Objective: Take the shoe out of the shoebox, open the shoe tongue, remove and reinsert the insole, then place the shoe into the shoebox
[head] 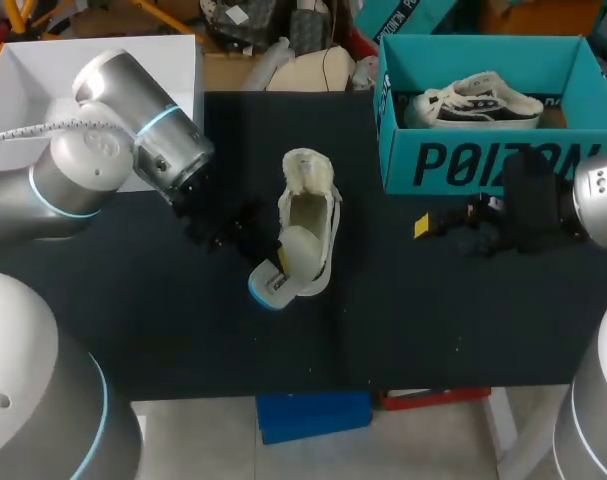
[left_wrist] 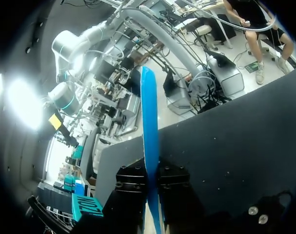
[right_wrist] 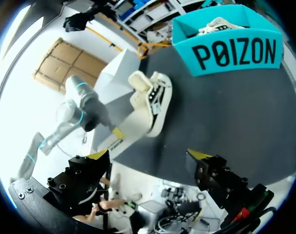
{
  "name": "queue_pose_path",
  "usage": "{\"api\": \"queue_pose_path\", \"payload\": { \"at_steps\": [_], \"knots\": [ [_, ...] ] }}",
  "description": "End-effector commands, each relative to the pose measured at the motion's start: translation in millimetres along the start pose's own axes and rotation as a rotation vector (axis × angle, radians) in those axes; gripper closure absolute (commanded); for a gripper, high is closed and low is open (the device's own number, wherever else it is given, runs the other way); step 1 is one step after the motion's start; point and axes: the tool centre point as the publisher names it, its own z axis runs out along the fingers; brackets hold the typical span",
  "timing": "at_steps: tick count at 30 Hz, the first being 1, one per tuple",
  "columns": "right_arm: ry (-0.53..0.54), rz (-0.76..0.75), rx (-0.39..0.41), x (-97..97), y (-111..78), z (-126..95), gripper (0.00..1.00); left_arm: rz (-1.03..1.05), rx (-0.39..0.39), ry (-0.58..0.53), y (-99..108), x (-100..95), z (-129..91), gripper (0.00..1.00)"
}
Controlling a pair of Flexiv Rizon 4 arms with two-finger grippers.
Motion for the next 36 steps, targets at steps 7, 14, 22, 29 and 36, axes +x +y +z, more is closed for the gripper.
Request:
{"api": "queue_pose_path", "payload": {
  "at_steps": [7,14,22,29,36],
  "knots": [
    [-0.002,0.001,0.002,0.6,0.1,0,0.00,0.013,-0.078,-0.032,46,2.3,11,1.00],
    [-0.002,0.001,0.002,0.6,0.1,0,0.00,-0.005,-0.113,-0.091,69,2.9,14,1.00],
    [-0.002,0.001,0.002,0.6,0.1,0,0.00,-0.018,-0.176,-0.106,87,3.2,8,1.00],
    [-0.002,0.001,0.002,0.6,0.1,0,0.00,-0.028,-0.202,-0.103,87,0.4,2,0.75],
    [-0.002,0.001,0.002,0.6,0.1,0,0.00,-0.030,-0.176,-0.107,70,-3.3,-5,0.53]
  ]
}}
